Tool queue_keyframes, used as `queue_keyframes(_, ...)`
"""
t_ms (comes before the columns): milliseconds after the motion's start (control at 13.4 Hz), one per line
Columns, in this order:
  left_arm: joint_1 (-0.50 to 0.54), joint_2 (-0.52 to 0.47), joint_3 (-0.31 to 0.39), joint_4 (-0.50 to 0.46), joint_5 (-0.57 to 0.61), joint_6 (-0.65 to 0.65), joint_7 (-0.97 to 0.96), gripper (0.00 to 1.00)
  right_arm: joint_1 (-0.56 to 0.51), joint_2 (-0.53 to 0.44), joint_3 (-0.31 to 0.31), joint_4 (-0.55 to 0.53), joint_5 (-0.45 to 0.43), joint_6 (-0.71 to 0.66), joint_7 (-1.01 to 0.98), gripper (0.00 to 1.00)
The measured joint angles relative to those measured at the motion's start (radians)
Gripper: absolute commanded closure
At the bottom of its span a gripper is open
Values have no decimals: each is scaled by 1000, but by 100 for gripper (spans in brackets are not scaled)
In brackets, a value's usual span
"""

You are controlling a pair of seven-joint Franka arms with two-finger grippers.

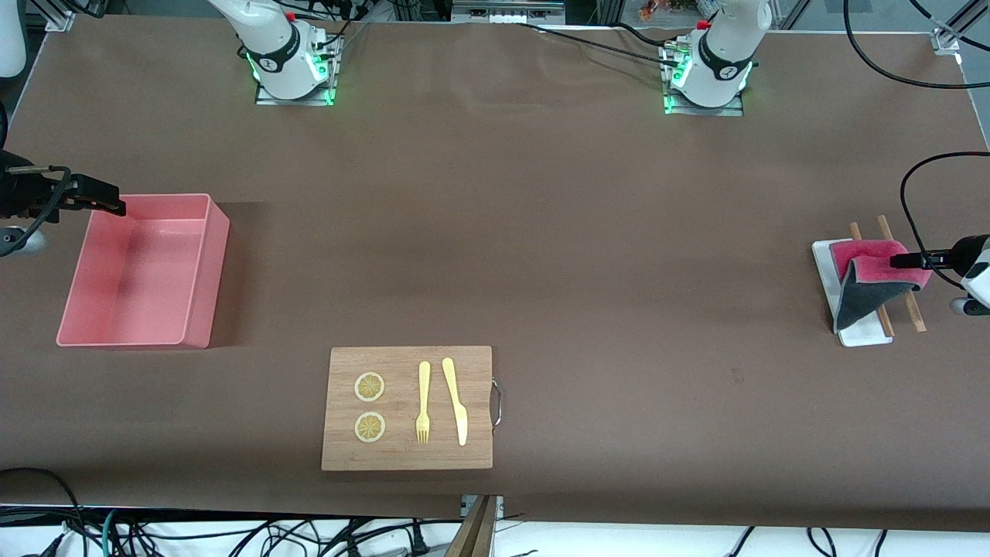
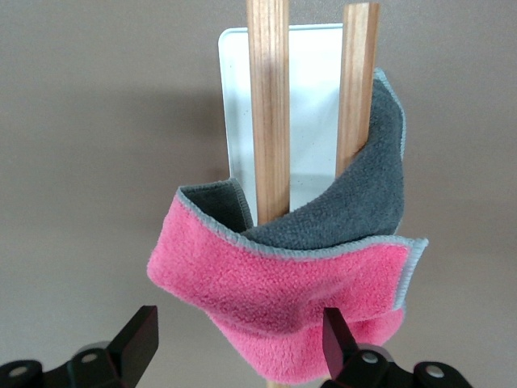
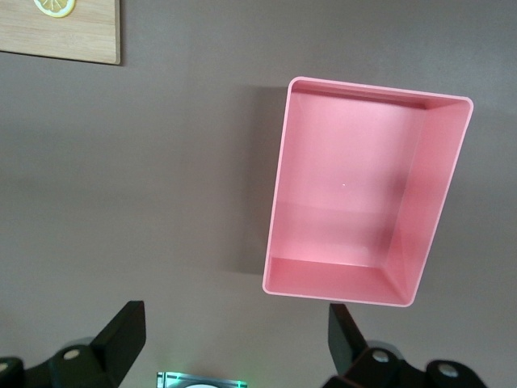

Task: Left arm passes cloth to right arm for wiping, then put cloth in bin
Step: 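Lower the left gripper onto the pink-grey cloth and grasp it, then lift the cloth with the left gripper while the right gripper approaches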

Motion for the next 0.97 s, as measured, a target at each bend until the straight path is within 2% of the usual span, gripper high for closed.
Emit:
queue_keyframes(149,-2,1,-4,4,0,0,1,94,0,0,0,0,0,0,0,0)
queue_keyframes(224,-3,1,-6,6,0,0,1,100,0,0,0,0,0,0,0,0)
queue_keyframes(971,-8,-1,-13,20,0,-12,1,100,0,0,0,0,0,0,0,0)
